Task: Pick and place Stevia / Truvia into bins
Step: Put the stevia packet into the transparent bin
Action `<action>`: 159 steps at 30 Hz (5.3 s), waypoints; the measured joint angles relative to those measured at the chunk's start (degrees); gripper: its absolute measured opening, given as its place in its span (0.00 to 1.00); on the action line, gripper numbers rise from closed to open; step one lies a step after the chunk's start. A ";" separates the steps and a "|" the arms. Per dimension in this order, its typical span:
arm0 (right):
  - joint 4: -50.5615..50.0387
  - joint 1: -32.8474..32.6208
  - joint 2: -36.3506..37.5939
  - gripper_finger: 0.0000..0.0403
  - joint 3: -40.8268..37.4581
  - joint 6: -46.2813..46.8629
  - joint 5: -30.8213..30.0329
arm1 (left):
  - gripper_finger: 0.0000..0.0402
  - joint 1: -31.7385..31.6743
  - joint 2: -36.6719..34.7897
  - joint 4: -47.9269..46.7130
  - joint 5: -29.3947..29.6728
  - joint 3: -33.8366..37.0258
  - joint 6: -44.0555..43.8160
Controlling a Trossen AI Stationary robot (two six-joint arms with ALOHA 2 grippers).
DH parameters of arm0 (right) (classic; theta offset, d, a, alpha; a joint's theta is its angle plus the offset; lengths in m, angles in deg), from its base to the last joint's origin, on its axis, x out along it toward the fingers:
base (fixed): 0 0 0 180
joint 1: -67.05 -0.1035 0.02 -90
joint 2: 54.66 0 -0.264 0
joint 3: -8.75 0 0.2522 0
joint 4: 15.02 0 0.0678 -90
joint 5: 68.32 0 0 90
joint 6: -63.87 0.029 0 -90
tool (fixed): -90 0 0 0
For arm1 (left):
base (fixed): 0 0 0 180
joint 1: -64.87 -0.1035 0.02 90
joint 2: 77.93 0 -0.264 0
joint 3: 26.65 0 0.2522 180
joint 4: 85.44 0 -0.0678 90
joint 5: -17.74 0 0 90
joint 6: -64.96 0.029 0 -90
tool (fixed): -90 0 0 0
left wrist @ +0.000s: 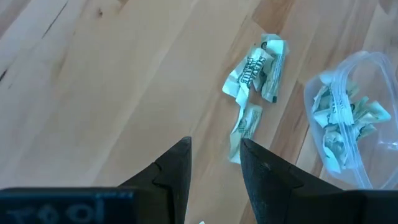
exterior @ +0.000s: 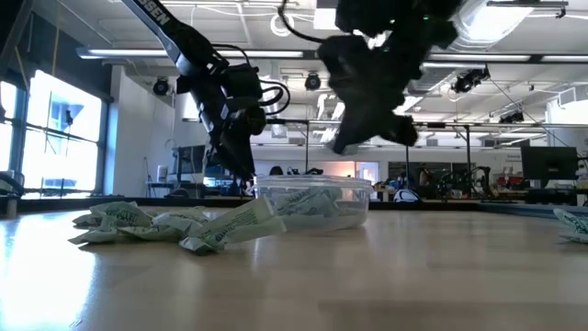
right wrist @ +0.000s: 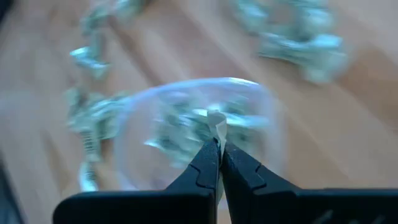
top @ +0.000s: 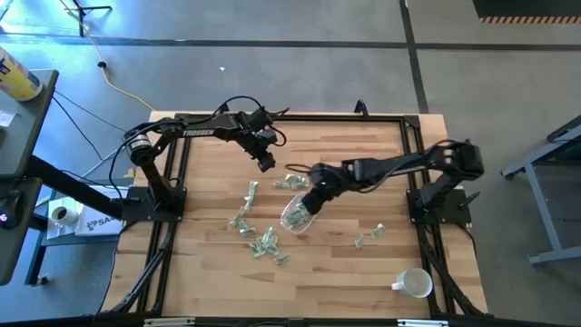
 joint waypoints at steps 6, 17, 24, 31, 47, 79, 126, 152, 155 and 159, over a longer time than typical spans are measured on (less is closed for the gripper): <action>-2.99 -0.90 -9.43 0.10 7.39 -4.85 3.74 | 0.42 0.00 0.00 -2.10 0.87 0.00 -1.04; -19.76 -4.91 -8.41 0.59 16.00 -8.84 -13.13 | 0.42 0.37 0.00 -8.49 1.12 -0.02 -1.56; -36.39 -6.99 -4.56 0.73 14.47 -6.35 -20.85 | 0.42 6.34 -0.36 -20.11 7.51 -0.07 -7.61; -37.88 -9.34 3.01 0.72 3.60 4.03 -23.82 | 0.42 18.77 -1.29 -22.32 26.64 -0.04 -24.75; -33.02 -10.46 12.87 0.72 -6.91 11.36 -25.10 | 0.42 22.91 4.22 -17.32 30.51 -0.04 -40.97; -43.79 -14.38 27.31 0.62 -15.16 8.11 -19.43 | 0.05 28.16 3.24 -6.70 23.52 -19.44 -23.76; -17.65 -28.63 23.34 0.62 -31.94 -10.50 -6.04 | 0.49 24.28 -0.15 -21.31 18.57 -22.12 -23.54; -14.65 -22.01 19.68 0.02 -26.04 23.14 -6.01 | 0.49 4.50 -4.28 -31.56 17.12 -22.01 -0.87; -14.55 -21.01 19.61 0.03 -21.42 25.05 -11.17 | 0.49 -0.15 -4.92 -31.38 16.98 -22.03 1.76; -13.55 -17.52 17.57 0.01 -15.14 22.99 -15.69 | 0.49 -5.15 -4.92 -31.28 15.34 -22.03 4.78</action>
